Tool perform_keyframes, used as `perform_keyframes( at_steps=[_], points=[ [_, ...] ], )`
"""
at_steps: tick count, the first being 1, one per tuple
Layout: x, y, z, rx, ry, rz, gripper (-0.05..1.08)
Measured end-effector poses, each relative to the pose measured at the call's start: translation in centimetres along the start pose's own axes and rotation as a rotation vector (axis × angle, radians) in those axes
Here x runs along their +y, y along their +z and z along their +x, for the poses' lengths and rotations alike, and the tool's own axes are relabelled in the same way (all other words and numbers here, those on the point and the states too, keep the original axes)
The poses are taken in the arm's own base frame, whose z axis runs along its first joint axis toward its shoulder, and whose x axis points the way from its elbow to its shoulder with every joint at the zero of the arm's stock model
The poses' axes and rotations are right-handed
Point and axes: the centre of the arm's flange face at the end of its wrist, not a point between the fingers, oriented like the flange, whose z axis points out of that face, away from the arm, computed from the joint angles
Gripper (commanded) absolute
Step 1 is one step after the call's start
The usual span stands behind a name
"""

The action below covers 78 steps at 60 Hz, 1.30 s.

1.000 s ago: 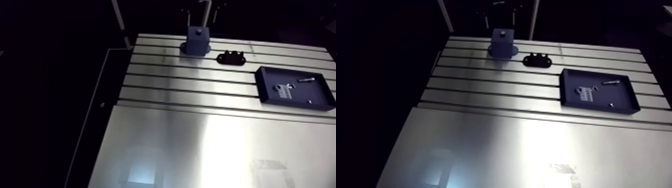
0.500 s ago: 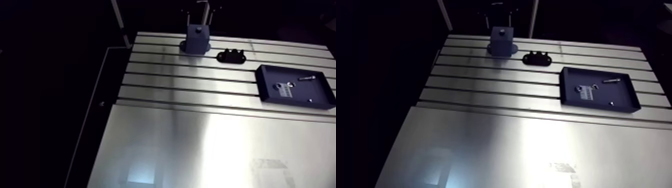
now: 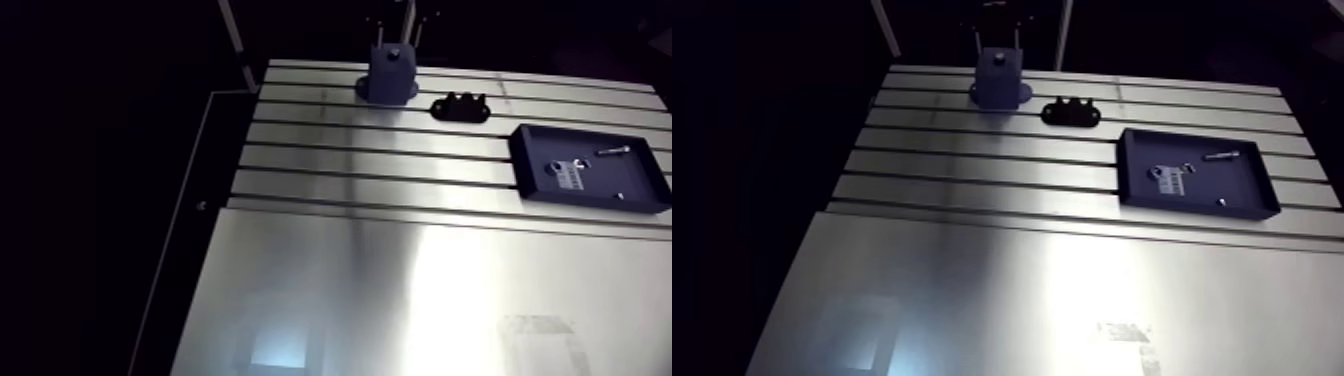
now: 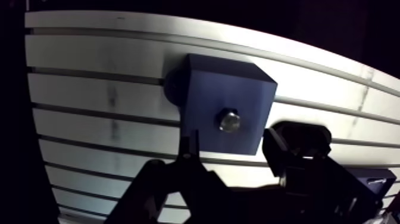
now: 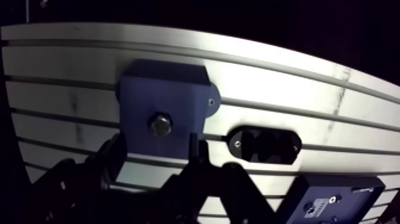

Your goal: Pick up the M10 bolt and insert it into the hex recess until seated.

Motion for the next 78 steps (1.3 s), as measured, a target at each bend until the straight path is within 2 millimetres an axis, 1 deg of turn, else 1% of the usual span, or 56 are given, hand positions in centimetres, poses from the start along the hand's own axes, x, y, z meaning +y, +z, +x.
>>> perform_keyframes(
  at_steps=[5,8,28,33,53,78],
  points=[
    [0.1,0.2,0.1,-0.002,0.002,0.001,0.43],
    [0.2,0.3,0.1,-0.002,0.004,0.001,0.46],
    [0.4,0.4,0.3,0.01,0.006,0.0,0.5],
    [0.5,0.6,0.4,0.009,0.007,0.0,0.53],
    [0.7,1.2,0.6,0.011,0.01,0.001,0.53],
    [0.7,1.4,0.8,0.02,0.01,0.008,0.53]
  ],
)
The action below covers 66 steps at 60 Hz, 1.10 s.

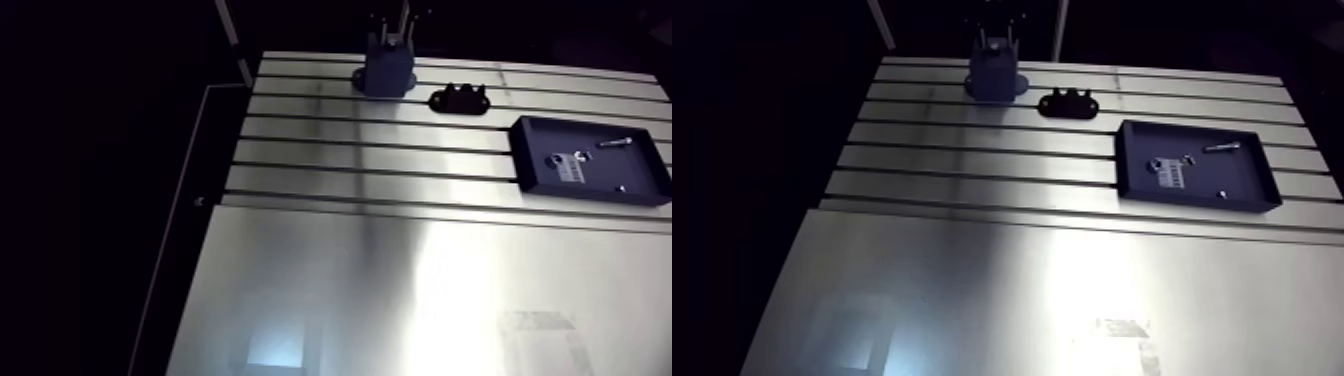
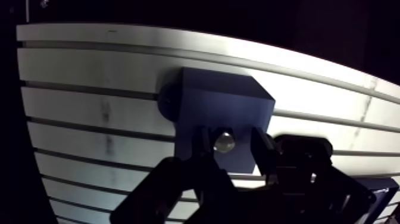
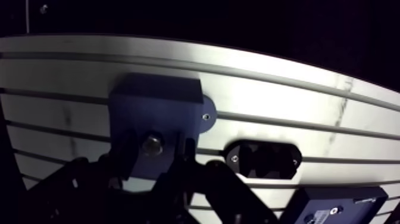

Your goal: Pick up the M10 bolt and insert it into the hex recess until seated.

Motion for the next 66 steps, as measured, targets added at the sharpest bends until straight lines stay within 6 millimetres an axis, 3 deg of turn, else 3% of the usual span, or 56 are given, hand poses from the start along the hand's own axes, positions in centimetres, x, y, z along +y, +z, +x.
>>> perform_keyframes(
  at_steps=[66],
  points=[
    [-0.11,0.17,-0.26,-0.005,-0.002,0.003,0.59]
  ],
)
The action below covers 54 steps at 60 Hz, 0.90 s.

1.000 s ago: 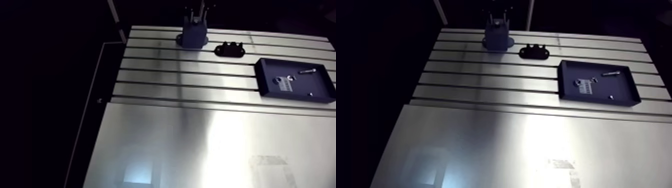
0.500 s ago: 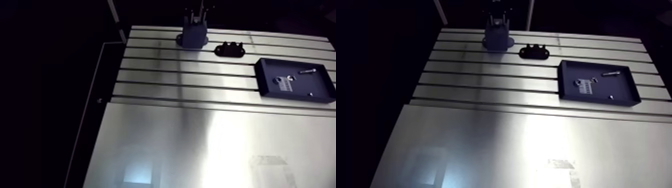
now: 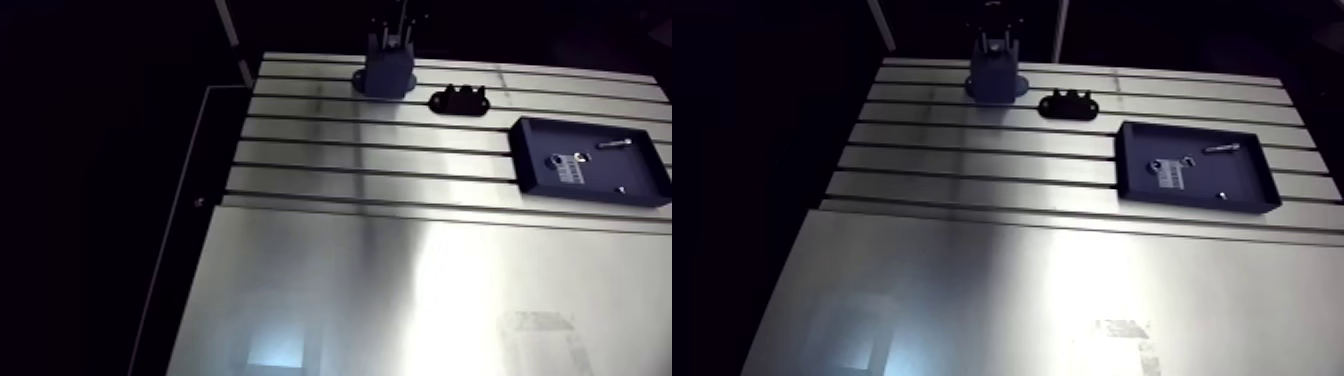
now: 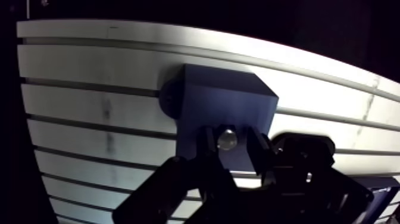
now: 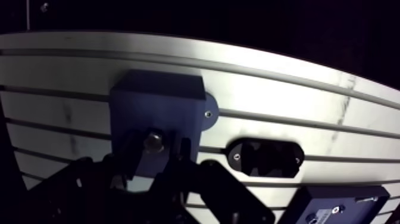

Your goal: Pick up the M10 bolt and insert it into the hex recess until seated.

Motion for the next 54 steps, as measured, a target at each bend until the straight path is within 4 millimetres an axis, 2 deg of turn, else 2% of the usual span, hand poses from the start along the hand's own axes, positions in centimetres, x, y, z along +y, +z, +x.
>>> perform_keyframes(
  at_steps=[54],
  points=[
    [-0.05,-0.18,0.1,0.004,-0.003,-0.001,0.67]
  ],
)
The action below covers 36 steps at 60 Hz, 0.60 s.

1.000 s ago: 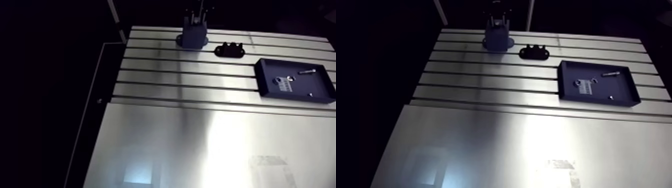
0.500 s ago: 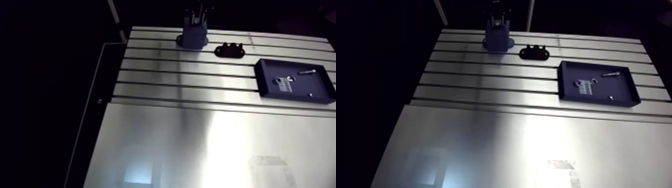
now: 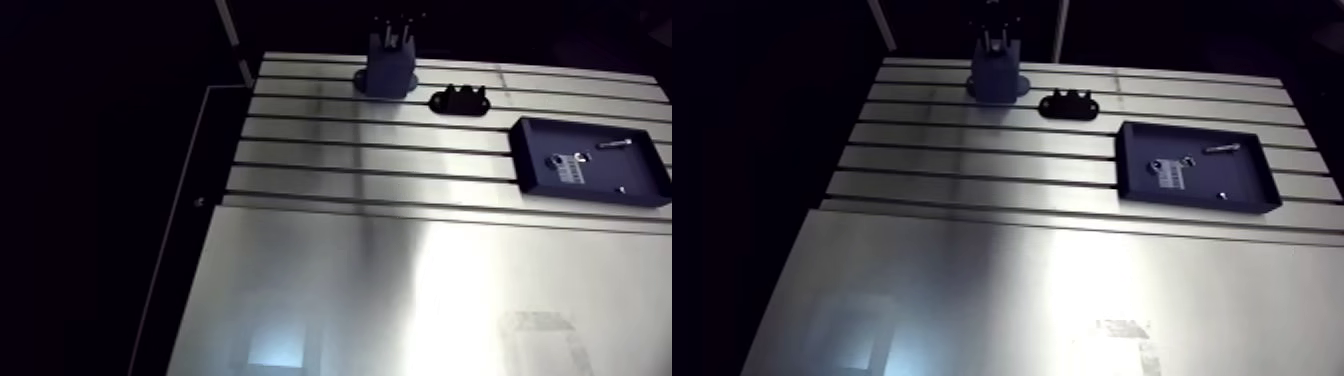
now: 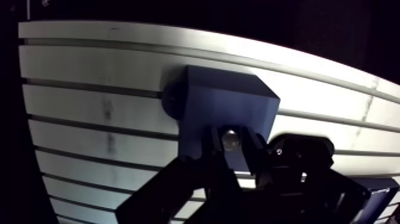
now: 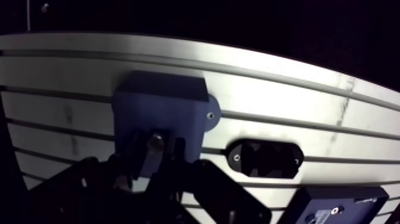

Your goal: Pick up the M10 bolt and insert it into the hex recess until seated.

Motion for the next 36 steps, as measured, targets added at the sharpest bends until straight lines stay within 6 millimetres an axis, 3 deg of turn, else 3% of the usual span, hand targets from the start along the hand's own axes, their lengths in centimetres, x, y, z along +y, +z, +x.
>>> perform_keyframes(
  at_steps=[36],
  points=[
    [-0.03,-0.06,0.04,0.0,-0.003,-0.001,0.69]
  ],
)
